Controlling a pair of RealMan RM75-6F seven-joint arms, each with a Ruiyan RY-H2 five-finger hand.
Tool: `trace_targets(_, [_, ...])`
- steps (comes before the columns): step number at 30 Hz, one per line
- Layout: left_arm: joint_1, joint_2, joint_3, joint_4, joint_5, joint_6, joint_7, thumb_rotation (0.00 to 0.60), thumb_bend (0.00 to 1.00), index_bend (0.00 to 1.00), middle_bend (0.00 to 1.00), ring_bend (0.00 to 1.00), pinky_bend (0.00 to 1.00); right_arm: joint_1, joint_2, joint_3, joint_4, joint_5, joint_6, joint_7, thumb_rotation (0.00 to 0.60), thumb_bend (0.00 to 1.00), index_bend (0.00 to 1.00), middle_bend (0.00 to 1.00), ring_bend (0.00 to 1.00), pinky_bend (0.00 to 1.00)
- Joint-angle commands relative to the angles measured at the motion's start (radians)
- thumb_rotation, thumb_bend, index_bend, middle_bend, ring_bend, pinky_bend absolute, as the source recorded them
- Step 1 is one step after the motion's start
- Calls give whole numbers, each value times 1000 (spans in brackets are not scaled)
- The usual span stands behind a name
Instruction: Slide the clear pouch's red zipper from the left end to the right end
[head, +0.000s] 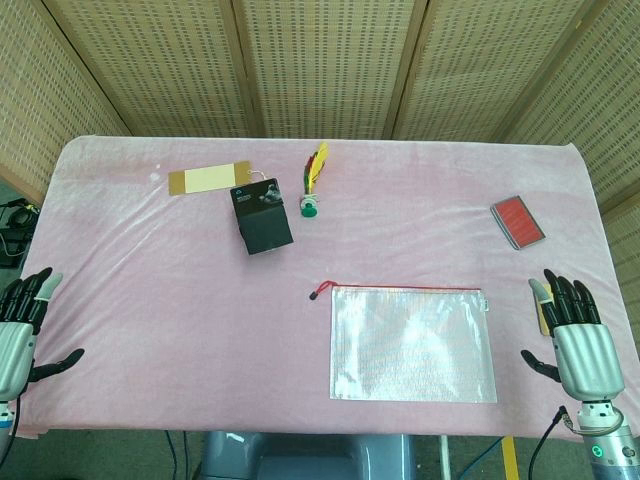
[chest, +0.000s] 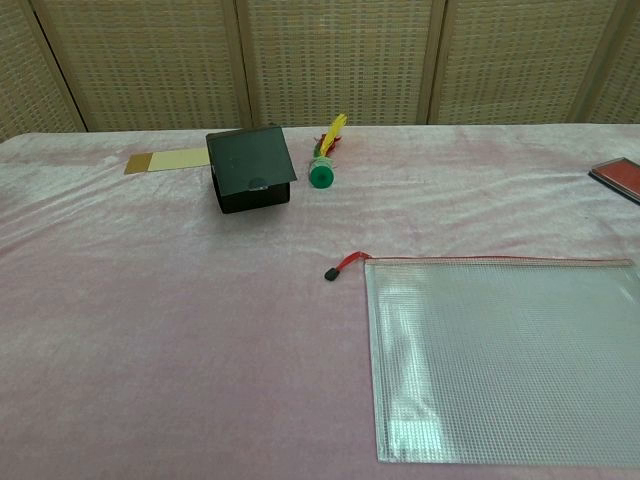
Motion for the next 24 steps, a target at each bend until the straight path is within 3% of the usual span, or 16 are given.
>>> trace_targets(1, [0, -2, 0, 2, -1, -1, 3, 600, 0, 0, 0, 0, 0, 1, 0, -1, 0, 1, -3, 1, 600, 0, 0, 0, 0, 0])
trace_targets(6, [-2, -5, -4, 3, -6, -3, 9, 600, 0, 0, 0, 0, 0, 7, -4, 0, 7, 11, -20, -3, 600, 0, 0, 6, 2, 0])
trace_targets(7, [-3, -6, -6, 6, -6, -1, 8, 600, 0, 0, 0, 0, 0, 13, -6, 5, 7, 17, -25, -4, 600, 0, 4, 81, 72, 0])
trace_targets(9, [-5, -14, -13, 16, -10, 0, 11, 600, 0, 0, 0, 0, 0, 57, -22, 41, 23, 0, -40, 2, 600, 0, 25, 321, 317, 1])
trace_targets(10, [-8, -18, -15, 18, -13, -3, 13, 600, 0, 0, 0, 0, 0, 82, -22, 56, 32, -9, -57, -11, 600, 0, 43, 494, 495, 72])
trace_targets(11, [-12, -22, -17, 21, -17, -8, 19, 600, 0, 0, 0, 0, 0, 122, -20, 75, 38, -17, -94, -31, 600, 0, 63, 620, 615, 237])
trace_targets(12, [-14, -25, -19, 23, -20, -13, 24, 600, 0, 0, 0, 0, 0, 153, -14, 86, 36, -18, -133, -39, 600, 0, 77, 686, 674, 378])
trace_targets(13, [-15, -27, -19, 24, -22, -15, 25, 600, 0, 0, 0, 0, 0, 168, -9, 90, 33, -15, -154, -41, 600, 0, 100, 765, 748, 614])
trace_targets(14, [-17, -28, -19, 26, -23, -18, 26, 600, 0, 0, 0, 0, 0, 190, -3, 96, 30, -17, -181, -42, 600, 0, 128, 821, 802, 789])
trace_targets(16, [-20, -32, -21, 31, -30, -24, 25, 600, 0, 0, 0, 0, 0, 249, 9, 113, 27, -13, -262, -38, 600, 0, 173, 885, 868, 951])
trace_targets(18, [-23, -36, -26, 38, -35, -25, 28, 600, 0, 0, 0, 0, 0, 312, 15, 129, 27, 5, -354, -23, 600, 0, 211, 916, 903, 999])
trace_targets(24, [-30, -46, -34, 37, -62, -41, 57, 600, 0, 0, 0, 0, 0, 518, -43, 174, 100, 108, -655, 33, 600, 62, 260, 945, 934, 1000])
